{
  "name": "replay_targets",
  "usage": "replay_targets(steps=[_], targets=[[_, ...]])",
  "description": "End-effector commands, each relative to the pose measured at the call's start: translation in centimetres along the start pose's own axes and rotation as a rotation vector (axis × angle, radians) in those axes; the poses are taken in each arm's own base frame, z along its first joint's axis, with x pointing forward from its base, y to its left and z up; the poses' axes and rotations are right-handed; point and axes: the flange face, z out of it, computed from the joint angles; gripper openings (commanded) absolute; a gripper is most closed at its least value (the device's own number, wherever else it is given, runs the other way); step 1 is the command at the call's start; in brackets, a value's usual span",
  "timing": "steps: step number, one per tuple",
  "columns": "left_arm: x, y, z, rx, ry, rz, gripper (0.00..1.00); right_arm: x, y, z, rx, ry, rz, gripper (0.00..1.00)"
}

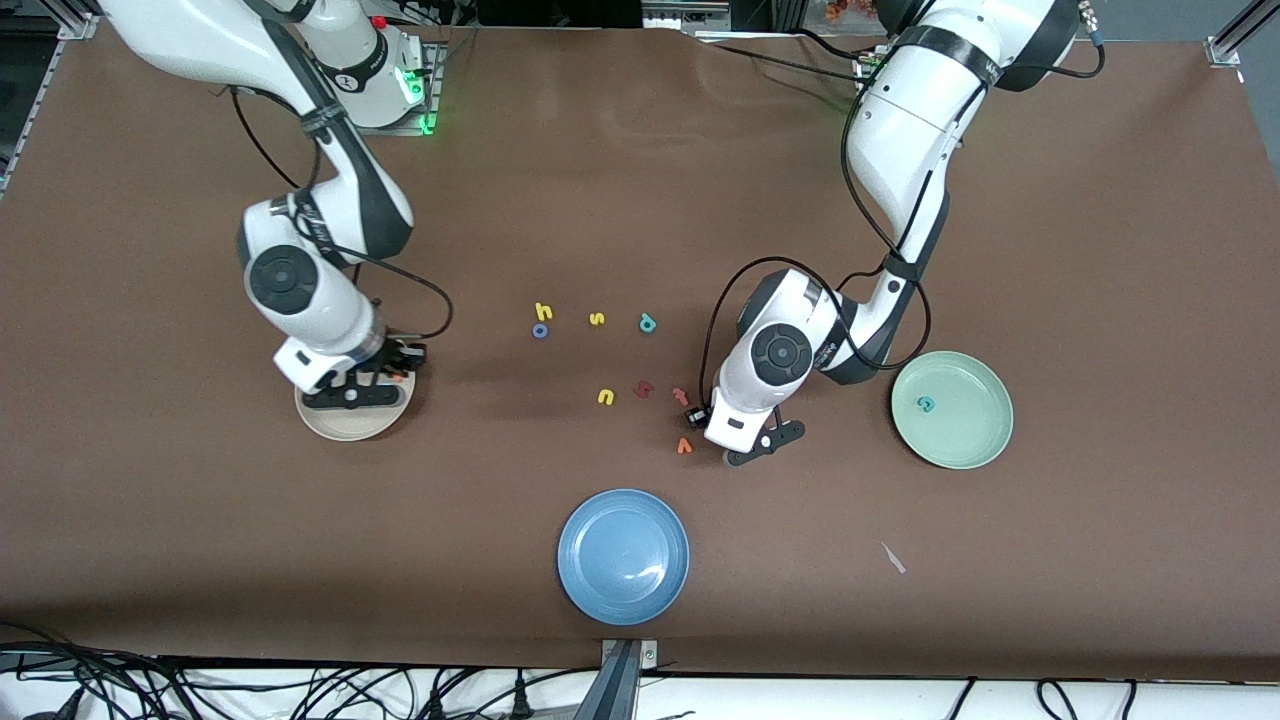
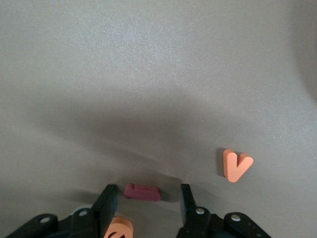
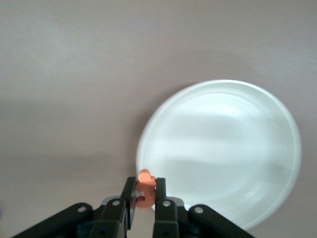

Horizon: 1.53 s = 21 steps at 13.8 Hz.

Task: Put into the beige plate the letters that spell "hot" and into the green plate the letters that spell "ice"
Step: 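Drop the bar on the green plate while the right gripper grasps the o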

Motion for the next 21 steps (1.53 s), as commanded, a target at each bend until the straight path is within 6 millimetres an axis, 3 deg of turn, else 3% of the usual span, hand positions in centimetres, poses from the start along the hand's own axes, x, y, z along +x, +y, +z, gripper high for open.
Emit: replay_targets(steps=[1,4,6,8,9,12,13,15,17,18,21], targets=[[0.1,0.1,0.6,-0.004,-0.001,-0.004,0.44,-0.5,4.7,0.7,-0.018,-0.033,-0.071,0.24],[-0.1,0.2,0.6,-0.004,-0.002,-0.003,0.32,-1.2,8.7,2.4,0.042,-0.071,-0.081,0.47],[-0.1,0.2,0.6,-0.003,-0.003,-0.003,0.25,-1.2,8.9,2.4,0.067,-0.073,-0.072,0.72],[-0.1,0.2,0.6,-0.004,-0.002,-0.003,0.18,-1.1,8.3,2.0,0.071,-0.073,-0.051,0.74],[-0.1,0.2,0.6,-0.003,-0.003,-0.003,0.16,-1.1,6.6,1.7,0.079,-0.069,-0.032,0.74],[0.1,0.2,0.3,-0.005,0.0,-0.005,0.16,-1.1,-1.0,0.5,0.108,-0.061,0.076,0.74],[0.4,0.1,-0.5,-0.008,0.002,-0.008,0.16,-1.2,-3.4,0.4,0.122,-0.066,0.112,0.74],[1.8,0.1,-4.4,-0.038,0.028,-0.016,0.16,-1.5,-6.9,0.2,0.142,-0.066,0.155,0.74],[5.2,-2.6,-8.4,-0.032,0.027,-0.066,0.16,-2.1,-10.0,0.6,0.15,-0.063,0.171,0.75],[6.8,-4.0,-10.5,-0.029,0.026,-0.068,0.16,-2.8,-13.1,0.8,0.155,-0.039,0.138,0.75],[11.6,-11.2,-15.8,0.044,-0.056,-0.003,0.16,-4.7,-18.6,3.4,0.074,0.023,0.187,0.75]])
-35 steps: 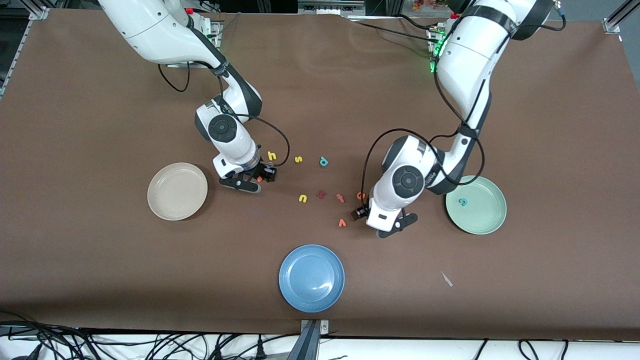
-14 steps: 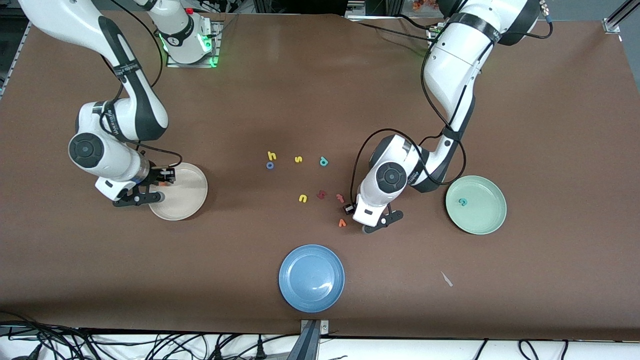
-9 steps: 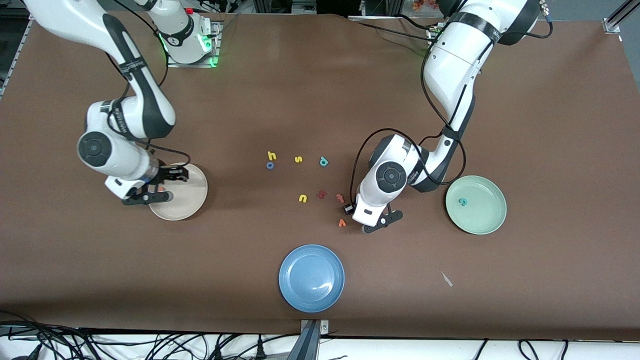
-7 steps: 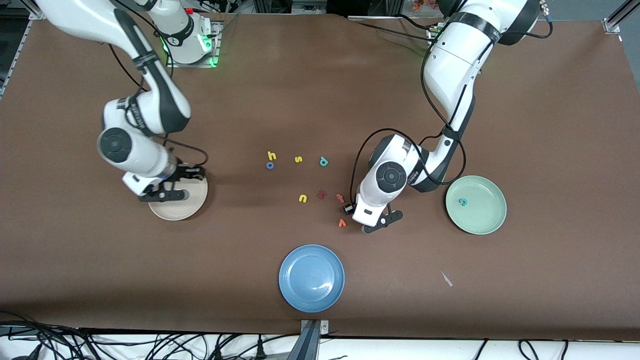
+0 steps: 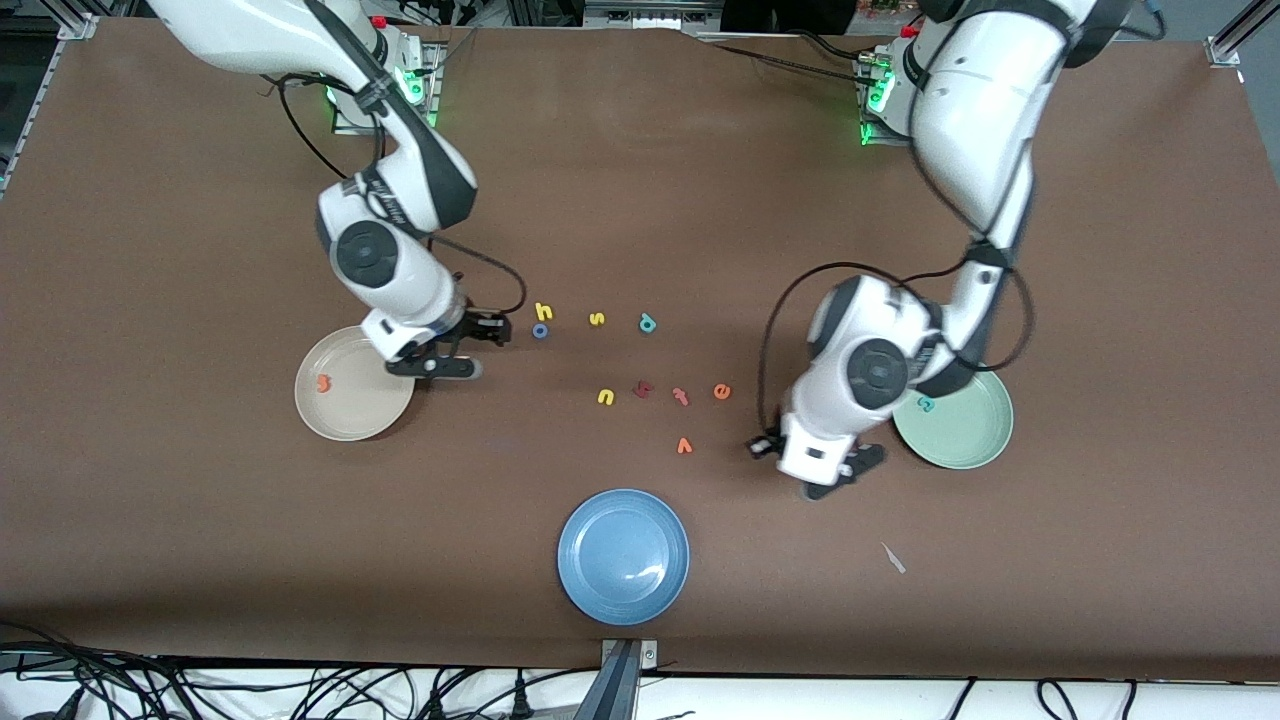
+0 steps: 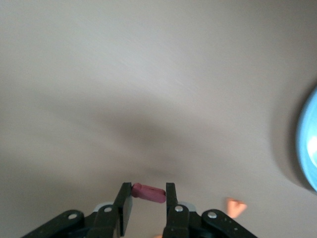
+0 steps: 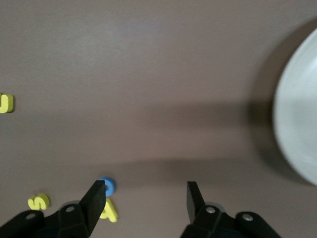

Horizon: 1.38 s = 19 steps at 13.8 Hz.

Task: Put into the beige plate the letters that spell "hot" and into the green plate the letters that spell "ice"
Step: 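Drop the bar on the green plate while the right gripper grasps the o, then carry the blue o to the beige plate while the left gripper grasps the e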

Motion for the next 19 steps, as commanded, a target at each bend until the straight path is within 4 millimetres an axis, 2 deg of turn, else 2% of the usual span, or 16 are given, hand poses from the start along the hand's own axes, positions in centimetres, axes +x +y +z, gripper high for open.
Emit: replay_targets(steps=[1,2,5,8,11,12,13,14,15,17,19], targets=[[3.7,-7.2,-4.4,0.059,-0.108,0.099,0.16,-1.9,-3.8,3.1,-0.072,0.069,0.045,0.74],[5.0,-10.2,-4.7,0.086,-0.165,0.149,0.16,-3.1,-5.3,3.8,-0.084,0.081,0.046,0.74],[9.4,-18.5,-4.0,0.106,-0.237,0.251,0.16,-3.9,-6.0,4.5,-0.073,0.096,0.061,0.74],[11.3,-23.2,-1.2,0.206,-0.241,0.31,0.17,-4.3,-6.3,5.6,-0.056,0.087,0.072,0.74],[12.3,-25.5,2.3,0.19,-0.233,0.312,0.18,-4.7,-6.4,6.4,-0.034,0.09,0.075,0.74],[12.1,-25.8,3.2,0.185,-0.223,0.314,0.25,-4.7,-6.4,6.7,-0.036,0.09,0.077,0.74],[12.1,-25.7,3.3,0.18,-0.212,0.315,0.47,-4.9,-6.3,6.9,-0.043,0.095,0.063,0.74],[12.2,-25.7,3.4,0.179,-0.211,0.316,0.77,-5.0,-6.3,7.0,-0.044,0.094,0.061,0.74],[12.1,-25.6,3.3,0.179,-0.209,0.318,0.87,-5.1,-6.3,7.3,-0.043,0.092,0.058,0.73],[12.3,-25.2,2.4,0.175,-0.198,0.321,0.99,-5.4,-6.2,7.5,-0.038,0.091,0.052,0.65],[11.8,-23.1,0.2,0.152,-0.163,0.31,1.0,-5.7,-6.2,7.9,-0.033,0.087,0.052,0.56]])
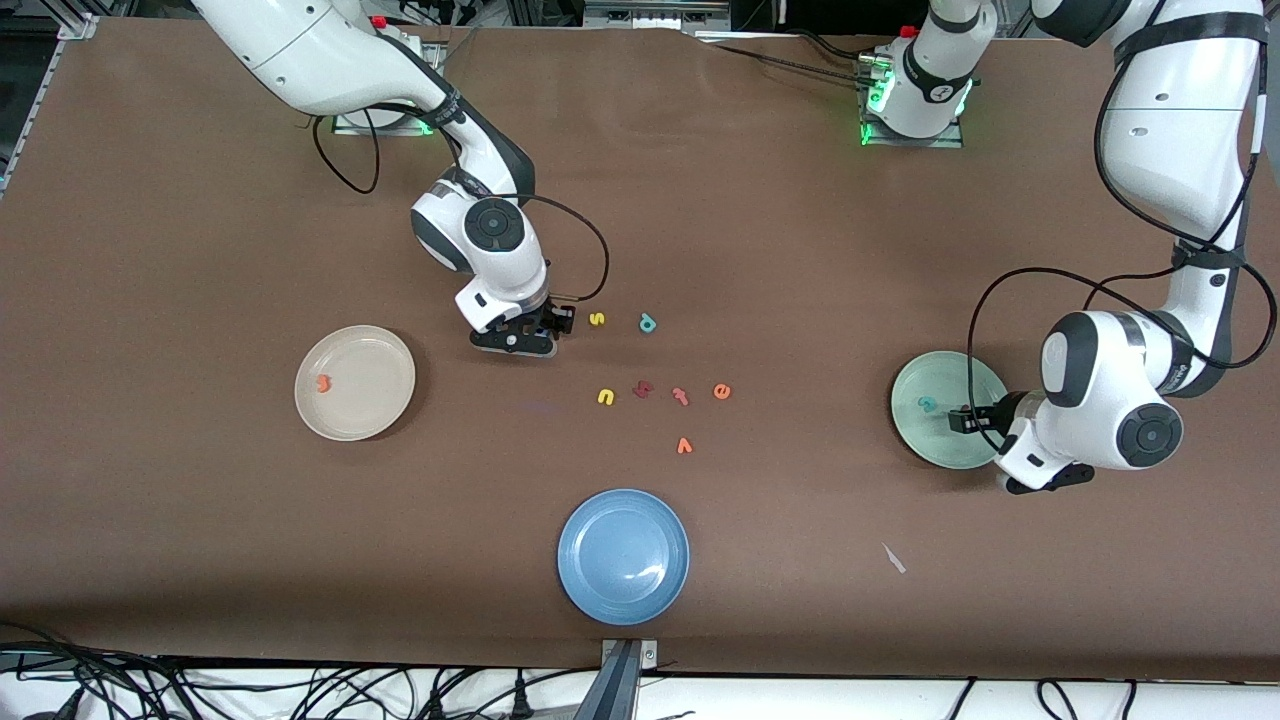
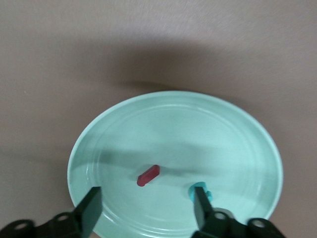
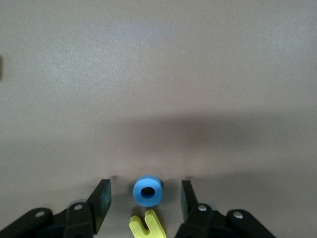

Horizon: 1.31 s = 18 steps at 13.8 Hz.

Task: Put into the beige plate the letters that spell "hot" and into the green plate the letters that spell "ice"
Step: 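Carry the blue o to the beige plate while the left gripper grasps the e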

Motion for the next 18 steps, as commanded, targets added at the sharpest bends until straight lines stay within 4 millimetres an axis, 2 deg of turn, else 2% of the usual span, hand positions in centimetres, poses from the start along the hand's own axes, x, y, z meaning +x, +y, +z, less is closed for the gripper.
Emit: replay_targets(steps=[1,3,5,6,8,9,11,13,14,15,18], targets=[[-1.0,3.3,-3.4,-0.002,0.049,-0.004,1.0,-0.6,0.1,0.4,0.009,0.01,-0.001,0.52],[-2.4,7.8,-4.6,-0.034,0.058,-0.074,1.0,-0.8,0.1,0.6,0.008,0.009,-0.007,0.5],[-3.9,12.5,-4.8,-0.071,0.054,-0.159,0.99,-0.8,0.1,0.6,0.007,0.011,-0.01,0.49],[-4.8,15.3,-4.6,-0.088,0.055,-0.186,0.99,-0.8,0.1,0.6,0.007,0.011,-0.01,0.46],[-6.6,21.1,-3.7,-0.114,0.101,-0.23,0.99,-0.9,0.1,0.7,0.006,0.011,-0.013,0.3],[-7.4,23.8,-2.6,-0.122,0.114,-0.24,0.98,-0.9,0.1,0.7,0.005,0.011,-0.014,0.22],[-8.8,27.9,-0.5,-0.145,0.142,-0.263,0.93,-0.8,0.2,0.6,0.006,0.013,-0.014,0.09],[-10.1,30.9,2.0,-0.153,0.141,-0.271,0.86,-0.6,0.3,0.0,0.0,0.021,-0.021,0.08],[-10.6,32.2,3.1,-0.156,0.144,-0.271,0.84,0.1,0.5,-1.2,0.002,0.045,-0.039,0.08],[-11.0,33.0,4.3,-0.155,0.138,-0.278,0.8,1.1,1.5,-2.7,-0.023,0.061,-0.061,0.08],[-12.3,34.9,7.0,-0.14,0.117,-0.278,0.73,4.1,5.5,-5.2,-0.099,0.056,-0.163,0.08]])
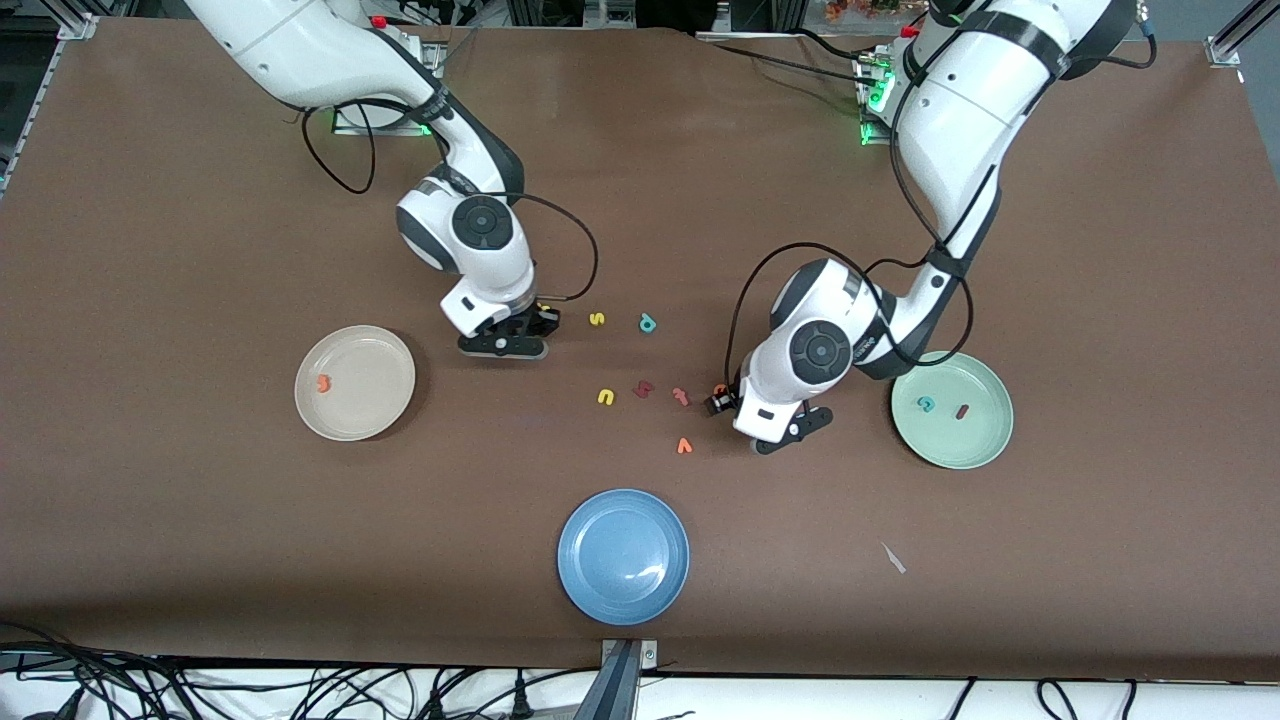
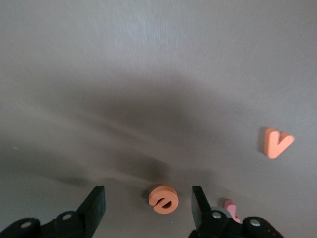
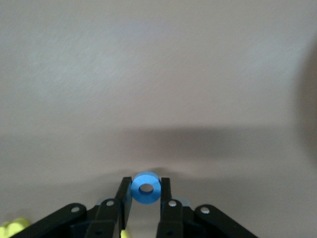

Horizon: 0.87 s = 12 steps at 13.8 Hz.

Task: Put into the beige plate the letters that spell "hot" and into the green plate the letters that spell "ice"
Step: 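Carry the blue o to the beige plate while the left gripper grasps the e, then drop the o on the beige plate while the left gripper carries the e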

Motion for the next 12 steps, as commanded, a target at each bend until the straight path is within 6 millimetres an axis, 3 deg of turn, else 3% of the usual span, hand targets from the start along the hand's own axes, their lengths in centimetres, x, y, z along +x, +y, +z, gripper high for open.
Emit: replay_targets(steps=[1,5,7,9,10,11,12], targets=[[-1.1,0.8,1.3,0.02,0.014,-0.001,0.72,1.9,4.4,-2.4,-0.055,0.008,-0.098,0.08],[-1.6,1.0,1.8,0.024,0.01,-0.007,0.66,5.2,11.9,-3.2,-0.113,-0.001,-0.248,0.1],[-1.6,0.9,2.3,0.031,0.009,-0.006,0.6,6.7,16.3,-3.1,-0.137,-0.014,-0.338,0.11],[-1.3,1.0,2.2,0.033,0.023,0.001,0.59,7.4,19.9,-2.3,-0.122,-0.052,-0.368,0.12],[-1.3,1.0,2.1,0.033,0.025,0.003,0.59,7.4,20.8,-1.8,-0.096,-0.076,-0.368,0.2],[-1.4,1.0,2.4,0.036,0.022,0.004,0.58,7.3,21.8,-1.2,-0.066,-0.092,-0.358,0.45],[-1.4,0.9,2.8,0.041,0.019,0.004,0.56,7.4,22.1,-1.0,-0.039,-0.097,-0.344,0.82]])
